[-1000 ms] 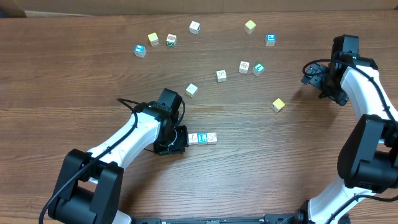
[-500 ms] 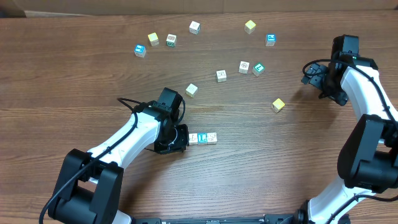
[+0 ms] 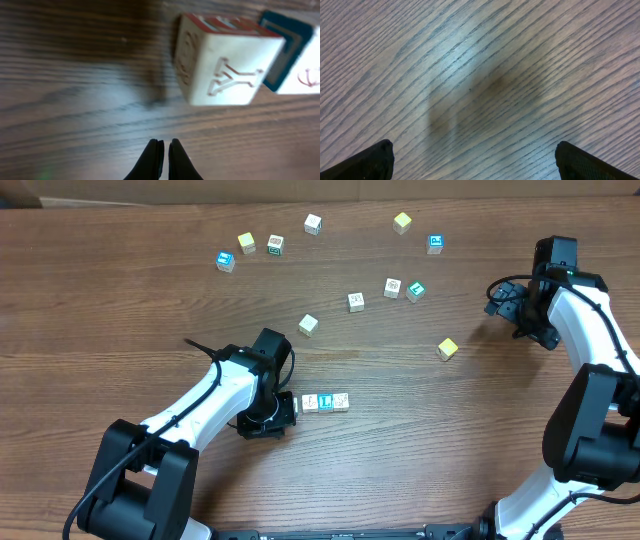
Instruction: Form a horizontal line
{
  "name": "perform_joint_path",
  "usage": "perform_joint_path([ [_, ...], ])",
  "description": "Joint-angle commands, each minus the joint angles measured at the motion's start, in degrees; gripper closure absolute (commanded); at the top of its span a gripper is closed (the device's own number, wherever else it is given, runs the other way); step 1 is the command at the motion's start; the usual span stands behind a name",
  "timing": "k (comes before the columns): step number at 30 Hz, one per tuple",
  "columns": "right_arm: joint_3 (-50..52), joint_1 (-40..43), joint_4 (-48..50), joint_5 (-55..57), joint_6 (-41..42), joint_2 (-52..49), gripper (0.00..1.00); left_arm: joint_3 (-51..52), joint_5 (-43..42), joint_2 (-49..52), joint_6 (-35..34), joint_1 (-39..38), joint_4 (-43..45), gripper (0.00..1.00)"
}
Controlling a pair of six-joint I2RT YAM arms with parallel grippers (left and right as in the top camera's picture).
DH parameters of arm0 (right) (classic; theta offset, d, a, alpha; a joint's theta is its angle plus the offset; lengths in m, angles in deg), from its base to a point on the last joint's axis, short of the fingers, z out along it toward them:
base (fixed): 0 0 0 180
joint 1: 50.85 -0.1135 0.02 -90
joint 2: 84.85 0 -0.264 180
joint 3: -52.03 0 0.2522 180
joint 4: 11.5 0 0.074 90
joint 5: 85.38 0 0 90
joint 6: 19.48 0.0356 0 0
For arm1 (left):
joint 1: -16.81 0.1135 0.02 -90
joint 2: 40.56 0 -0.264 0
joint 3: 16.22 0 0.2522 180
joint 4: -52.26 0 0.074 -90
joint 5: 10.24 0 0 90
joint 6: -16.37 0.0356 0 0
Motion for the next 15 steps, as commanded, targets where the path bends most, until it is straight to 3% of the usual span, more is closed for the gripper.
perform_joint_path([
  [1,-1.20,0.00,0.31,0.17,-0.04,1.22,0.00,-1.29,4.74,0.13,1.22,0.00,0.44,0.96],
  [15,-1.20,0.00,0.31,0.20,-0.04,1.22,0.00,-1.29,6.80,0.13,0.90,2.75,3.02,0.96],
])
